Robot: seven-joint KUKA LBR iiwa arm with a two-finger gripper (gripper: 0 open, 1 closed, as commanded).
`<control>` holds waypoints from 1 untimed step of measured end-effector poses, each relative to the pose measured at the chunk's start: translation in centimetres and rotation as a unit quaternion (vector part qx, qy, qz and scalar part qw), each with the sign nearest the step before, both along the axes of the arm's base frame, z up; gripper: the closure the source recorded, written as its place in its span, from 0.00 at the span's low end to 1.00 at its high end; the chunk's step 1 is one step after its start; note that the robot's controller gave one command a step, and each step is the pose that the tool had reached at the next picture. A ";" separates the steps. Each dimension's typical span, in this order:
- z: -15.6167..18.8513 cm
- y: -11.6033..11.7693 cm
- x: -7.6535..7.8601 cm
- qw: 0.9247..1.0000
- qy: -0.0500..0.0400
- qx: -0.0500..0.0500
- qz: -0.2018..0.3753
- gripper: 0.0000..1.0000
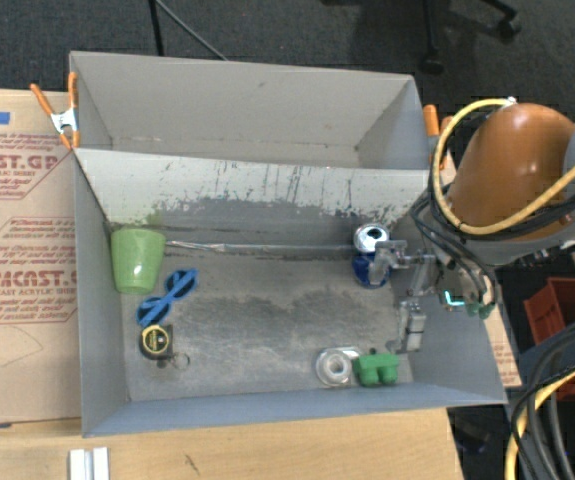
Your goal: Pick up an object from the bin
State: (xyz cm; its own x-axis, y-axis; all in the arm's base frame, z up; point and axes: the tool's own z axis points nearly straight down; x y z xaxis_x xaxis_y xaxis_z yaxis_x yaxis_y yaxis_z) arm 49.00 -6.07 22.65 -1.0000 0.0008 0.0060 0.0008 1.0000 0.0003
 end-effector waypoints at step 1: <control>-14.5 7.2 6.1 0.978 -0.002 0.002 0.208 0.00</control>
Offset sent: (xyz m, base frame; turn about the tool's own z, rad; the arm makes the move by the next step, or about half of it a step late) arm 0.0616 0.0699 -0.1424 -0.4171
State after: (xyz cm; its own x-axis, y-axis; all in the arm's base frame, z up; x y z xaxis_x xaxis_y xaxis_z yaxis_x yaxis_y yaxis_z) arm 55.07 1.11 8.13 -0.9139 -0.4060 0.0020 -0.4060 0.9139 0.0028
